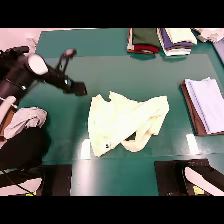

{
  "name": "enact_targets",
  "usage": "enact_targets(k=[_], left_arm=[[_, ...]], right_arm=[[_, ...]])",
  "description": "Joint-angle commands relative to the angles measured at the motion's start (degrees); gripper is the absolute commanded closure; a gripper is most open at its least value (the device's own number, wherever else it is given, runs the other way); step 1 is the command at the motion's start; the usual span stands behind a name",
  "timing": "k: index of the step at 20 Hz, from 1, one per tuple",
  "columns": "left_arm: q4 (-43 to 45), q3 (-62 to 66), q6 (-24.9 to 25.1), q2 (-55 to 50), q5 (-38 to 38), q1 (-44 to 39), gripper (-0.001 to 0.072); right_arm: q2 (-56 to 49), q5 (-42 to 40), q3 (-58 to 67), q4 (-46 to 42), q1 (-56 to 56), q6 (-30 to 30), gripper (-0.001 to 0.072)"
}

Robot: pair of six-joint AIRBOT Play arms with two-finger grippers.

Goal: Fold the shirts.

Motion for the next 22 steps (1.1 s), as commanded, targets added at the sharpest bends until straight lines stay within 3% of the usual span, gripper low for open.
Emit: enact_targets(k=[1, 6, 10, 11, 13, 17, 22], left_arm=[[-6.51, -15.45, -0.11, -0.02, 6.95, 1.99, 0.0222], [-18.38, -23.89, 6.86, -0.52, 9.94, 1.97, 0.0222], [-19.69, -24.20, 7.48, -0.57, 10.56, -0.66, 0.0223], [-19.65, -24.20, 7.50, -0.57, 11.02, -2.03, 0.0249], [-19.39, -23.52, 9.03, -0.55, 11.28, -3.28, 0.0672], [-16.06, -14.71, 8.87, 2.51, 8.28, 2.36, 0.0686], [-13.11, -2.14, 8.87, 7.32, 8.22, 8.41, 0.0686]], right_arm=[[-0.52, 0.52, 0.07, 0.11, 0.02, 0.02, 0.0692], [-3.41, 2.03, 0.07, 0.13, 3.34, 0.02, 0.0692], [-6.25, 2.03, 0.07, 0.04, 6.45, 0.02, 0.0692], [-6.82, 2.05, 0.07, 0.04, 6.71, 0.04, 0.0692], [-7.80, 2.40, 0.07, -0.11, 6.69, 0.02, 0.0692], [-7.58, 9.57, -4.83, -0.09, 1.16, 0.04, 0.0692], [1.53, 5.18, -37.16, 0.11, -10.73, 0.00, 0.0691]])
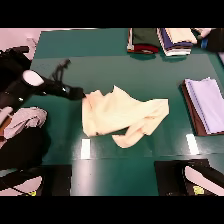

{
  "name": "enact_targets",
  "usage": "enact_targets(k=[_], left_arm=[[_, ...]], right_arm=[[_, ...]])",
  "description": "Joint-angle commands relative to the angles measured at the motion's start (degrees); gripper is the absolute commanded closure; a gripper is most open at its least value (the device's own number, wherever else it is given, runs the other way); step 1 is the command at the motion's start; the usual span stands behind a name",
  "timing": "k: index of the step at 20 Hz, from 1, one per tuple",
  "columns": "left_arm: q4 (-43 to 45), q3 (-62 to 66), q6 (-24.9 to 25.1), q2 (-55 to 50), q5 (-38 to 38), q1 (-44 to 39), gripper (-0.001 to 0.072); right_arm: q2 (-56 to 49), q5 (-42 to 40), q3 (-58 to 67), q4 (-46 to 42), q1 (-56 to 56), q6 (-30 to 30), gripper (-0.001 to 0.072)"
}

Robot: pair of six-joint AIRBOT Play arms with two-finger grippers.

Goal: Fold the shirts.

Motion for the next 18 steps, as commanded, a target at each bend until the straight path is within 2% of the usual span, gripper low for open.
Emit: enact_targets(k=[1, 2, 3, 4, 6, 9, 18], left_arm=[[2.51, 7.61, 0.13, 2.14, -0.39, 2.51, 0.0686], [2.43, 8.11, 0.13, 2.14, -0.24, 2.51, 0.0686], [2.40, 8.22, 0.11, 2.12, -0.17, 2.51, 0.0686], [2.75, 8.20, 0.11, 2.08, -0.24, 2.51, 0.0686], [3.39, 8.20, 0.13, 2.08, -0.22, 2.51, 0.0686], [3.61, 8.22, 0.11, 2.08, -0.26, 2.51, 0.0686], [8.85, 8.20, -0.46, 2.08, -1.36, 2.51, 0.0686]], right_arm=[[5.55, -4.70, -23.12, 0.22, -7.65, -0.11, 0.0687], [6.58, -7.17, -29.70, 0.66, -9.05, -1.14, 0.0596], [7.08, -9.66, -36.00, 0.68, -9.88, -1.84, 0.0379], [6.93, -11.52, -40.94, 0.72, -10.03, -2.14, 0.0276], [4.70, -14.67, -47.87, 0.74, -8.79, -2.19, 0.0272], [-1.36, -19.41, -50.66, 0.83, -3.96, -2.19, 0.0272], [-19.04, -24.41, -38.88, 3.69, 9.99, -3.08, 0.0273]])
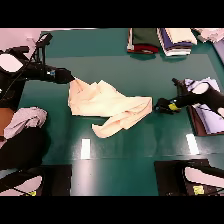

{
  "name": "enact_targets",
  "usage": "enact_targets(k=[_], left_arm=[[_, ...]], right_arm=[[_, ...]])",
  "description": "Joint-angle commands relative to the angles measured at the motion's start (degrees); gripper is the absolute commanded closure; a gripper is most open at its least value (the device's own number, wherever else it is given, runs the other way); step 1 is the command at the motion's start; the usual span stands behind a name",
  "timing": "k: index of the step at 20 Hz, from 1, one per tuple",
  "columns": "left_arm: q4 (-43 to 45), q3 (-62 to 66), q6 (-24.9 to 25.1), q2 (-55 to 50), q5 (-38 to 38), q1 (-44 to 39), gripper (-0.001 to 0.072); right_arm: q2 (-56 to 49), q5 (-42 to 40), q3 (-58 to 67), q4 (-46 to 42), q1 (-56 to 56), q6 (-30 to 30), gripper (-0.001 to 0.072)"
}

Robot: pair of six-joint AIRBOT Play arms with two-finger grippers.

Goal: Fold the shirts.

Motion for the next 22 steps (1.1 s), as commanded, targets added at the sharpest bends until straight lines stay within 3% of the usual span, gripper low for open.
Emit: enact_targets(k=[1, 3, 5, 6, 7, 8, 9, 11, 16, 19, 22], left_arm=[[1.73, 0.07, -0.28, 0.04, -0.55, 0.02, 0.0686], [1.73, 0.07, -0.17, 0.04, -0.55, 0.02, 0.0685], [2.86, 0.09, -0.13, 0.04, -0.35, 0.02, 0.0685], [4.55, 0.22, -0.17, 0.04, -0.24, 0.02, 0.0683], [6.38, 0.50, -0.24, 0.04, 0.00, 0.02, 0.0543], [8.41, 0.94, -1.66, 0.04, 0.52, 0.02, 0.0254], [10.56, 1.49, -3.58, 0.07, 0.52, 0.09, 0.0208], [13.70, 2.78, -4.94, 0.07, 0.42, 0.09, 0.0211], [11.80, 1.88, -5.44, -3.69, -3.96, 0.07, 0.0210], [7.26, 1.33, -1.79, -11.23, -5.84, 0.07, 0.0210], [2.10, 1.46, 1.75, -17.77, -2.86, 0.07, 0.0210]], right_arm=[[-5.62, -1.68, 4.33, 0.26, 4.24, -0.17, 0.0275], [-7.45, -1.70, 6.08, 0.22, 5.42, -0.31, 0.0288], [-7.89, -1.49, 6.82, 0.26, 5.44, -0.35, 0.0561], [-7.65, -1.51, 6.82, 0.20, 5.44, -0.35, 0.0591], [-7.32, -1.51, 6.82, 0.11, 5.25, -0.37, 0.0617], [-6.88, -1.38, 6.82, 0.09, 4.87, -0.85, 0.0692], [-6.29, -1.42, 6.82, -0.13, 4.52, -0.98, 0.0692], [-4.61, -1.44, 6.82, -0.26, 4.42, -0.98, 0.0693], [0.39, -1.44, 6.84, -0.17, 4.39, -1.03, 0.0692], [2.40, -0.98, 6.84, -0.17, 4.39, -1.01, 0.0692], [3.04, 0.22, 6.84, -0.15, 4.57, -1.01, 0.0692]])
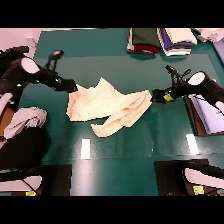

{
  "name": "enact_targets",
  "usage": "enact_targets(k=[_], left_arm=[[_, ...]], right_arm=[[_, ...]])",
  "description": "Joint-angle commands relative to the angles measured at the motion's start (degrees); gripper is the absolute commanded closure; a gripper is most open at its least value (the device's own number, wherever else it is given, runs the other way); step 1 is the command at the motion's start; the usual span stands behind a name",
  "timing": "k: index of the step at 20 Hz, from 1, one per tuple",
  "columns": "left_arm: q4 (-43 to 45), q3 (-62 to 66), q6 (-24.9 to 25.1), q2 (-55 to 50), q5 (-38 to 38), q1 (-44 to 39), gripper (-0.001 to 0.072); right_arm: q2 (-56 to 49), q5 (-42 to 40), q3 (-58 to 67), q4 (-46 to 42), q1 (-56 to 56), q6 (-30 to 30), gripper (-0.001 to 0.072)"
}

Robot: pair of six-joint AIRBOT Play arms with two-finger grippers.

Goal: Fold the shirts.

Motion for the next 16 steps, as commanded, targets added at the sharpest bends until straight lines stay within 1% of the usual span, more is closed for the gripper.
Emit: enact_targets(k=[1, 3, 6, 9, 10, 11, 12, 16], left_arm=[[-5.35, 0.00, 3.41, -7.02, 1.84, 0.00, 0.0210], [-6.29, 0.02, 3.98, -9.40, 2.51, 0.00, 0.0210], [-8.90, 0.00, 6.49, -12.09, 1.95, -0.17, 0.0211], [-9.44, 0.42, 6.43, -12.31, 1.68, -0.26, 0.0213], [-9.46, 1.14, 6.40, -12.31, 0.90, -0.11, 0.0250], [-9.29, 2.38, 6.49, -12.28, -0.28, -0.09, 0.0523], [-9.20, 4.04, 6.82, -12.28, -1.86, -0.11, 0.0683], [-8.98, 13.99, 6.86, -12.22, -8.50, -0.09, 0.0686]], right_arm=[[1.05, 1.36, 0.02, 0.04, 0.17, 0.02, 0.0692], [1.05, 1.90, 0.02, 0.04, 0.17, 0.04, 0.0692], [1.05, 2.45, 0.02, 0.04, 0.17, 0.04, 0.0692], [1.05, 2.64, 0.02, 0.07, 0.17, 0.04, 0.0692], [1.05, 2.64, 0.02, 0.07, 0.17, 0.04, 0.0692], [1.05, 2.67, 0.02, 0.07, 0.17, 0.04, 0.0692], [1.05, 2.64, 0.02, 0.04, 0.17, 0.04, 0.0692], [1.53, 2.58, 0.09, -0.07, -0.07, -0.20, 0.0694]])
